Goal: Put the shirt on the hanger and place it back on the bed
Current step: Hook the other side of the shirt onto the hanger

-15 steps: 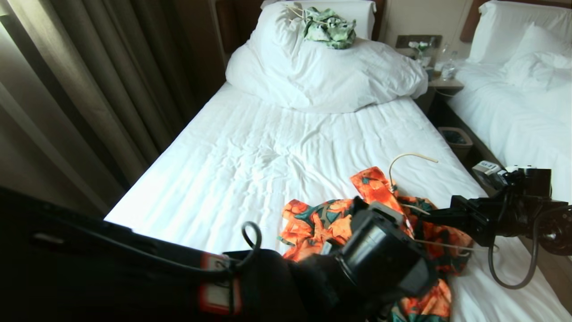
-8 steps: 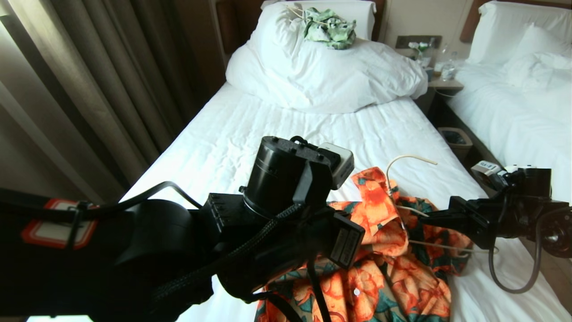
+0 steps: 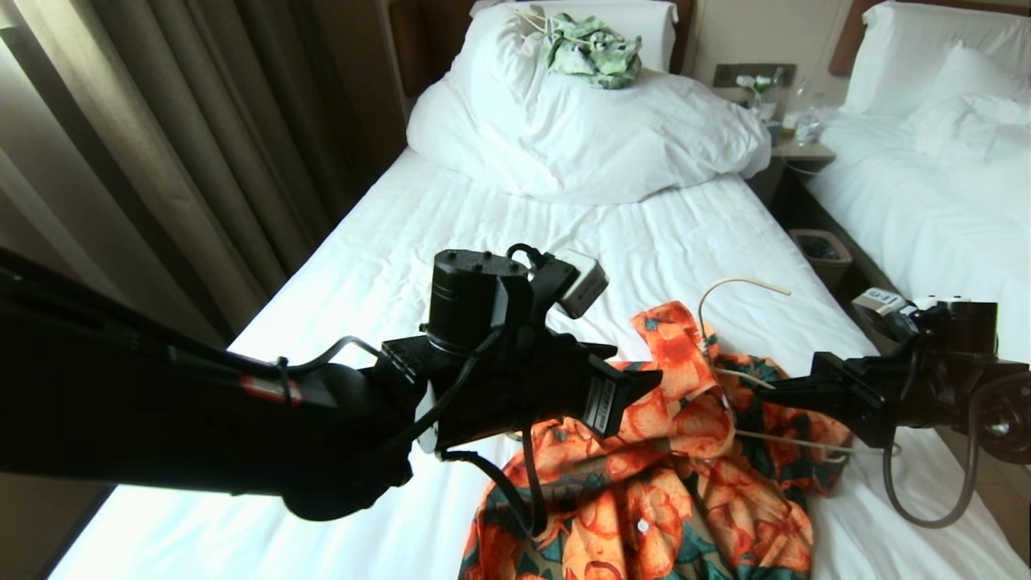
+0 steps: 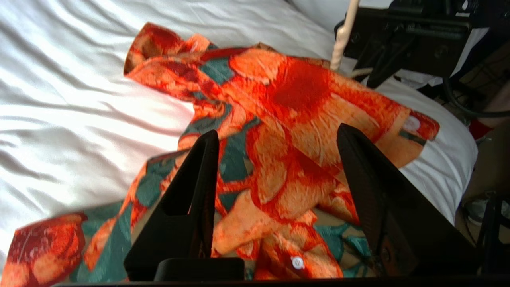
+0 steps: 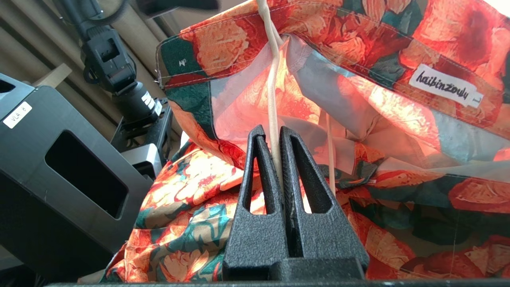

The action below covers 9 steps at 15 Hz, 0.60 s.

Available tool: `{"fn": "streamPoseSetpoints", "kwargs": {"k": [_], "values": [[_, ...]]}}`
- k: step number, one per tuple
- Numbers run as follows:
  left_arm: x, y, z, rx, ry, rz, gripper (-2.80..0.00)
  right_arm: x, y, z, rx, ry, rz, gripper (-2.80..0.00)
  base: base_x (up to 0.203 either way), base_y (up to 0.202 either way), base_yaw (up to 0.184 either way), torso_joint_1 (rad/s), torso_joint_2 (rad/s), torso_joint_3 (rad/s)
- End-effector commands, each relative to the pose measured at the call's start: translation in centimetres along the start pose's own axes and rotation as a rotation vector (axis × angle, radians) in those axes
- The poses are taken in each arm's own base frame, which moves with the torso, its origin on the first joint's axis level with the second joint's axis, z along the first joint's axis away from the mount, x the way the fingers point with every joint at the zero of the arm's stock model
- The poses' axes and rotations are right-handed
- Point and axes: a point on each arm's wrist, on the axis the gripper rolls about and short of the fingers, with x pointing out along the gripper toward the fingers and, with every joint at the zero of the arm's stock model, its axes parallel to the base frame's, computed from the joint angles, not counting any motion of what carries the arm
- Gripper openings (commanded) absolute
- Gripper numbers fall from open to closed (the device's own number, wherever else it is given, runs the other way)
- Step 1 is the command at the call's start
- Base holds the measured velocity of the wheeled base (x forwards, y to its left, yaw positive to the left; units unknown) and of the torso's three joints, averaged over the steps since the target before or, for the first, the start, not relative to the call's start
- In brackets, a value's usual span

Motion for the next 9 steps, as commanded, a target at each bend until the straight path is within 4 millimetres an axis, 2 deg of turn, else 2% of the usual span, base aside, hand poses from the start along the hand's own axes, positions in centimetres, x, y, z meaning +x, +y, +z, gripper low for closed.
{"fn": "streamPoseSetpoints", "kwargs": {"k": [1,3,7,9], "values": [[2.5,1.5,-1.2,-0.004,-0.016,-0.031,0.0,0.0,-0.1,0.0,-0.004,-0.002,0.008,-2.8,0.0,0.0,0.0,0.0,0.0,0.0],[3.7,1.4,-1.5,0.0,-0.014,-0.049,0.0,0.0,-0.1,0.0,-0.003,-0.002,0.008,-2.8,0.0,0.0,0.0,0.0,0.0,0.0],[5.8,1.6,-3.6,0.037,0.033,-0.057,0.0,0.0,-0.1,0.0,-0.003,-0.002,0.007,-2.8,0.0,0.0,0.0,0.0,0.0,0.0],[6.4,1.6,-3.1,0.042,0.011,-0.057,0.0,0.0,-0.1,-0.1,-0.002,-0.002,0.008,-2.8,0.0,0.0,0.0,0.0,0.0,0.0]]}}
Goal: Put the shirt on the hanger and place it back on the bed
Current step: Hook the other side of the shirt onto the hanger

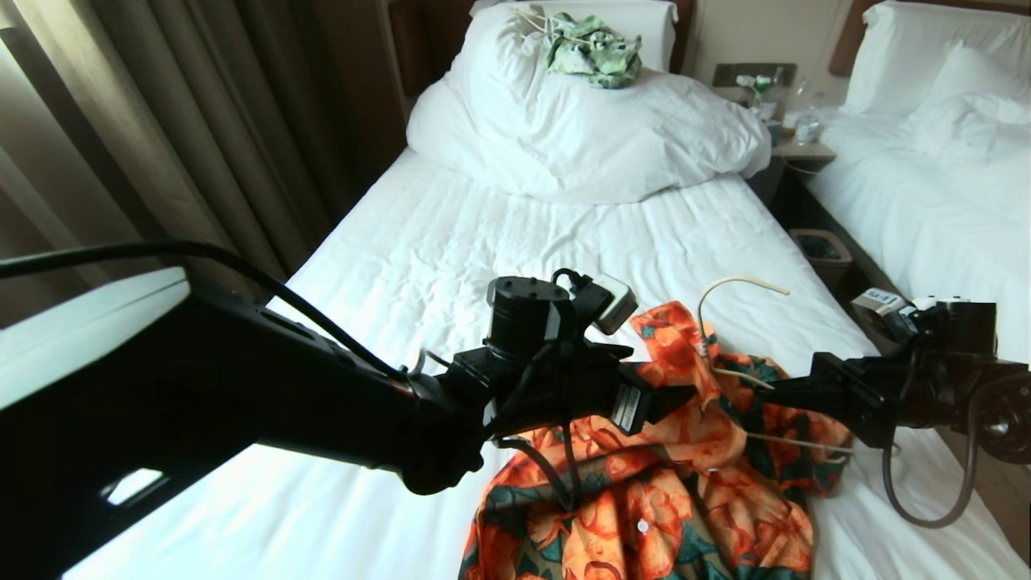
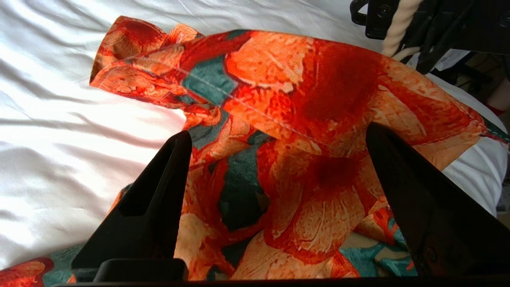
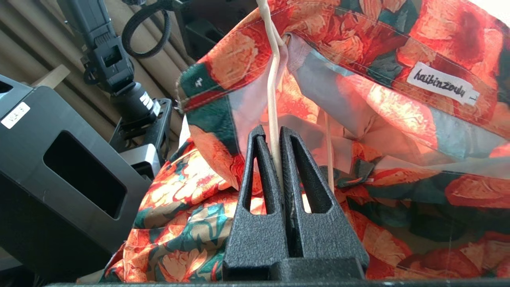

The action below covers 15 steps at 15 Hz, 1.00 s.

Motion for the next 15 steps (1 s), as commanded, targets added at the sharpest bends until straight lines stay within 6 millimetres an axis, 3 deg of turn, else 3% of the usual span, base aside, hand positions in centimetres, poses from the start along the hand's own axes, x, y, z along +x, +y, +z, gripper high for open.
{"fn": "streamPoseSetpoints", "kwargs": {"k": [1,5,15], "values": [[1.4,0.2,-0.4,0.002,-0.002,-0.003,0.0,0.0,-0.1,-0.1,-0.002,-0.002,0.009,-2.8,0.0,0.0,0.0,0.0,0.0,0.0],[2.6,-1.9,-0.6,0.016,-0.002,-0.047,0.0,0.0,-0.1,-0.1,0.0,-0.002,0.009,-2.8,0.0,0.0,0.0,0.0,0.0,0.0],[3.4,-4.4,-1.7,0.026,0.032,-0.07,0.0,0.3,-0.2,-0.5,0.012,0.001,0.018,-2.8,0.0,0.0,0.0,0.0,0.0,0.0]]}}
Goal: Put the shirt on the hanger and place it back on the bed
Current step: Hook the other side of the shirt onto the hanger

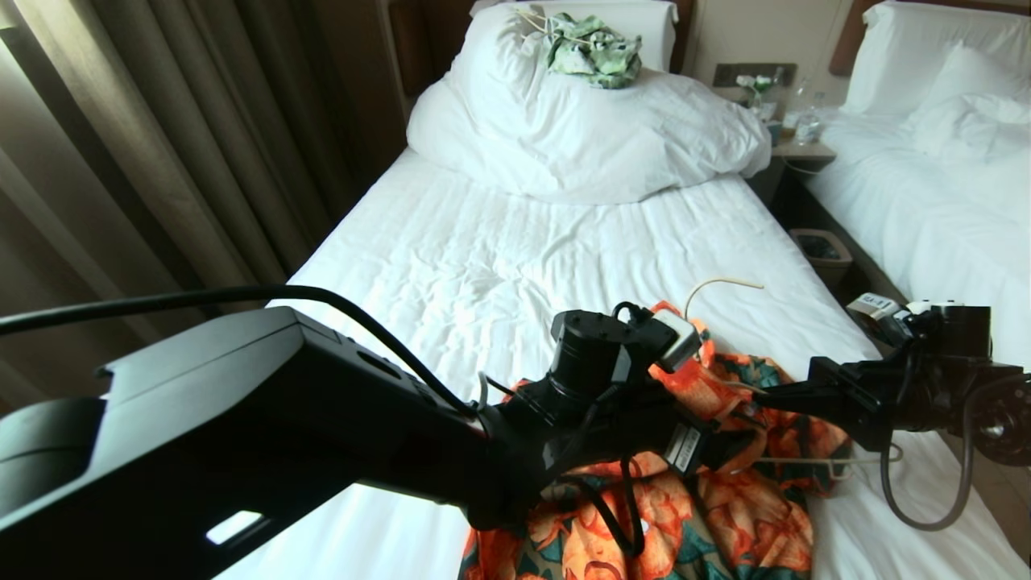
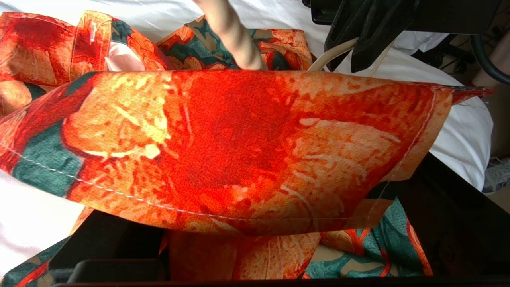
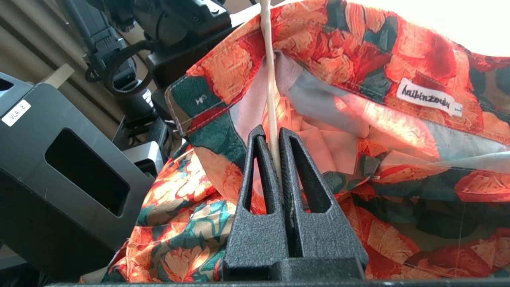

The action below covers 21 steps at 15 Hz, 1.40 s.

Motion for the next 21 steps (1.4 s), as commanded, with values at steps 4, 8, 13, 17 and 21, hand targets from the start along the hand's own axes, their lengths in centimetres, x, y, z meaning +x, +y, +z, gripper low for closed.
{"fn": "streamPoseSetpoints", "kwargs": {"k": [4,8,13,17,21], "values": [[-0.1,-0.5,0.0,0.007,-0.01,-0.008,-2.8,0.0,-0.1,-0.1,-0.002,-0.002,0.008,-2.8,0.0,0.0,0.0,0.0,0.0,0.0],[-0.5,-0.8,-0.1,0.007,-0.001,0.001,-2.8,-0.2,-0.2,0.0,-0.005,-0.003,0.004,-2.8,0.0,0.0,0.0,0.0,0.0,0.0],[-0.8,-1.4,-0.5,0.008,0.013,-0.012,-2.8,-0.2,-0.2,-0.1,-0.003,-0.003,0.004,-2.8,0.0,0.0,0.0,0.0,0.0,0.0],[-0.8,-1.5,-1.0,0.009,0.019,-0.014,-2.8,-0.2,-0.3,0.1,-0.006,-0.004,0.002,-2.8,0.0,0.0,0.0,0.0,0.0,0.0],[-0.7,-2.0,-1.3,0.014,0.017,-0.012,-2.8,-0.1,-0.2,-0.1,0.0,-0.003,0.005,-2.8,0.0,0.0,0.0,0.0,0.0,0.0]]}}
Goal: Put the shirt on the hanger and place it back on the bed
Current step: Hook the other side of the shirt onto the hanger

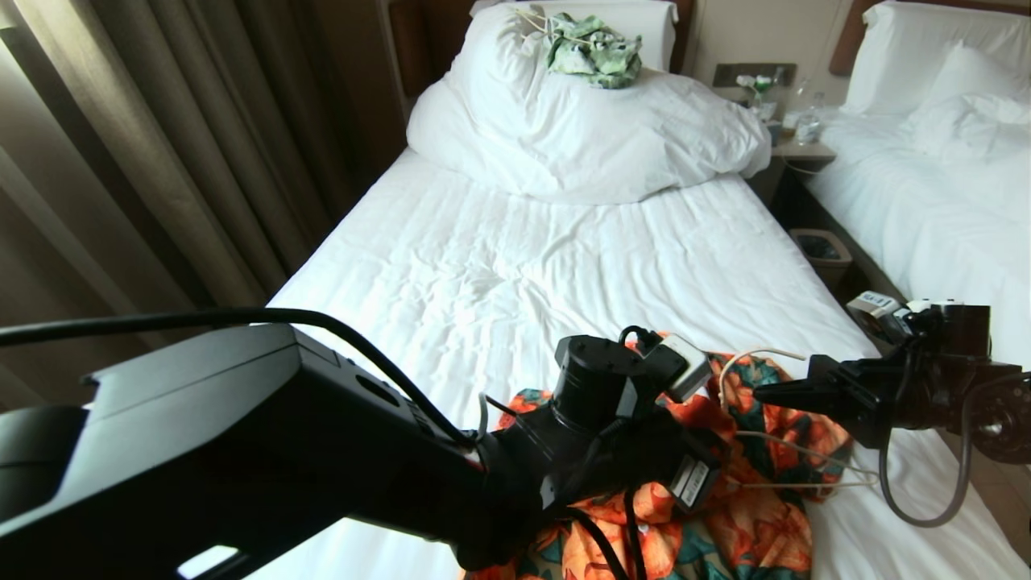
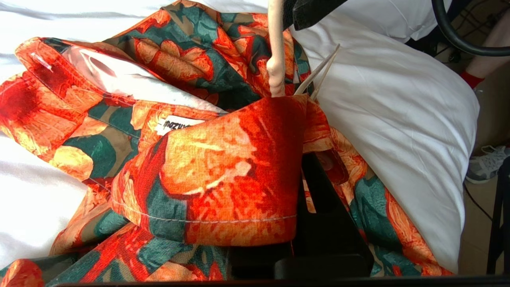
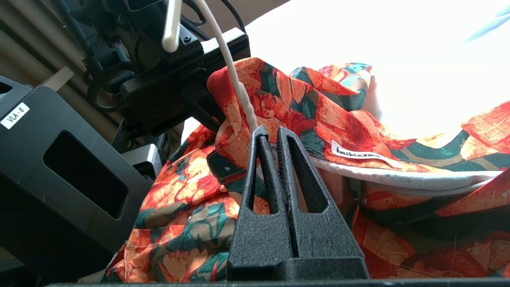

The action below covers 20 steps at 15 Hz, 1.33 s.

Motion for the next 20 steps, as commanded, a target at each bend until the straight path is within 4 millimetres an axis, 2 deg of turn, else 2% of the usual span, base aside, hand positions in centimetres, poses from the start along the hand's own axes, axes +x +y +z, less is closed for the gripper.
{"fn": "streamPoseSetpoints", "kwargs": {"k": [1,3,7,11,12,17,20], "values": [[0.0,-0.3,-0.4,0.0,0.012,-0.005,-2.8,0.1,-0.1,-0.2,0.001,-0.001,0.011,-2.8,0.0,0.0,0.0,0.0,0.0,0.0],[0.2,-0.6,-1.1,-0.001,0.031,-0.012,-2.8,0.2,-0.1,-0.3,0.006,0.0,0.014,-2.8,0.0,0.0,0.0,0.0,0.0,0.0],[0.2,-2.0,-0.7,0.009,0.07,0.051,-2.8,0.2,-0.2,-0.3,0.008,0.0,0.013,-2.8,0.0,0.0,0.0,0.0,0.0,0.0],[0.2,-1.8,-0.7,0.009,0.071,0.054,-2.8,0.3,-0.2,-0.5,0.012,0.001,0.015,-2.8,0.0,0.0,0.0,0.0,0.0,0.0],[0.2,-1.8,-0.7,0.01,0.072,0.054,0.0,0.3,-0.2,-0.5,0.012,0.001,0.015,-2.8,0.0,0.0,0.0,0.0,0.0,0.0],[0.3,-1.9,-0.8,0.024,0.072,0.049,0.0,0.7,-0.4,-0.9,0.026,0.005,0.028,-2.8,0.0,0.0,0.0,0.0,0.0,0.0],[0.8,-2.1,-1.5,0.024,0.09,0.021,0.0,0.7,-0.4,-0.9,0.026,0.005,0.029,-2.8,0.0,0.0,0.0,0.0,0.0,0.0]]}}
